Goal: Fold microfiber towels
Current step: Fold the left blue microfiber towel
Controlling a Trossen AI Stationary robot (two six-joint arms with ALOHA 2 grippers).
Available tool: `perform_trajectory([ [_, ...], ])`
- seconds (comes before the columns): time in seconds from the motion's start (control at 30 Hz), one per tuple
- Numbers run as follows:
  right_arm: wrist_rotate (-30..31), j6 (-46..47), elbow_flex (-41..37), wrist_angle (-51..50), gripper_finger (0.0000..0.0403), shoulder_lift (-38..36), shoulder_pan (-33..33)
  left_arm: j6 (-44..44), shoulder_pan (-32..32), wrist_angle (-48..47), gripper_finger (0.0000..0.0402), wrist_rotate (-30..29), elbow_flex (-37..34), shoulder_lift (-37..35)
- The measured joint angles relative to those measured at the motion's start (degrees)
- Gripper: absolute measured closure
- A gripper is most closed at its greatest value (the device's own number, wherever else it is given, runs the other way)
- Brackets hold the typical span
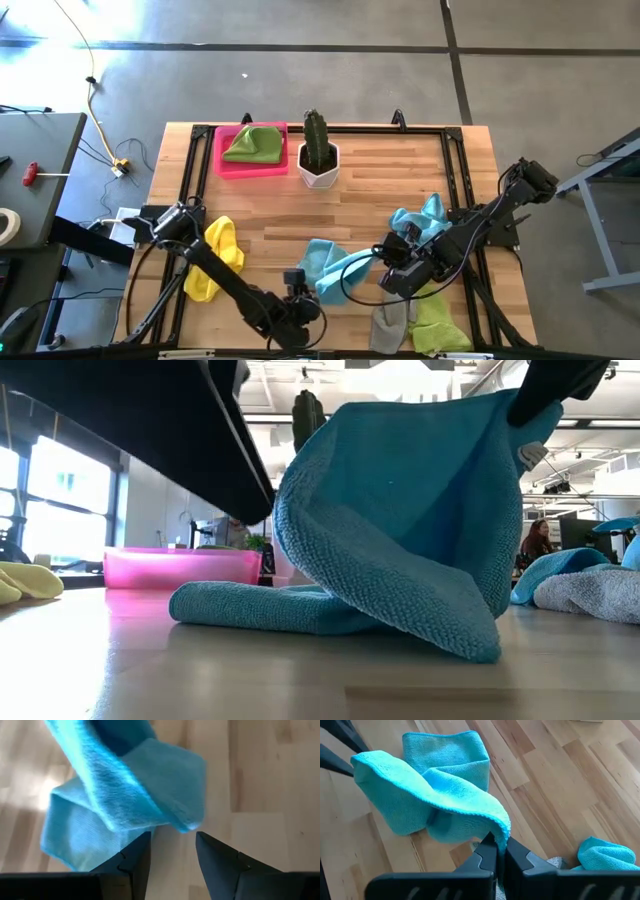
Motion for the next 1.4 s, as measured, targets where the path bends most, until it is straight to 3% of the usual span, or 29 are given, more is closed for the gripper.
perform_trajectory([
  [0.57,0.46,0.0,0.0,0.54,0.0403,0.0,0.0,13.07,2.64,10.13,0.0257,4.23,0.0,1.86],
  [0.87,0.5,0.0,0.0,0.96,0.0403,0.0,-0.02,15.13,4.09,19.17,0.0282,7.47,0.09,2.86],
  [1.07,0.55,0.0,0.0,1.16,0.0403,-0.02,-0.02,12.71,4.38,20.81,0.031,7.77,0.02,5.66],
  [1.4,0.59,-0.01,-0.02,1.2,0.0403,-0.02,0.11,14.02,4.51,23.37,0.0322,7.01,0.02,7.5],
])
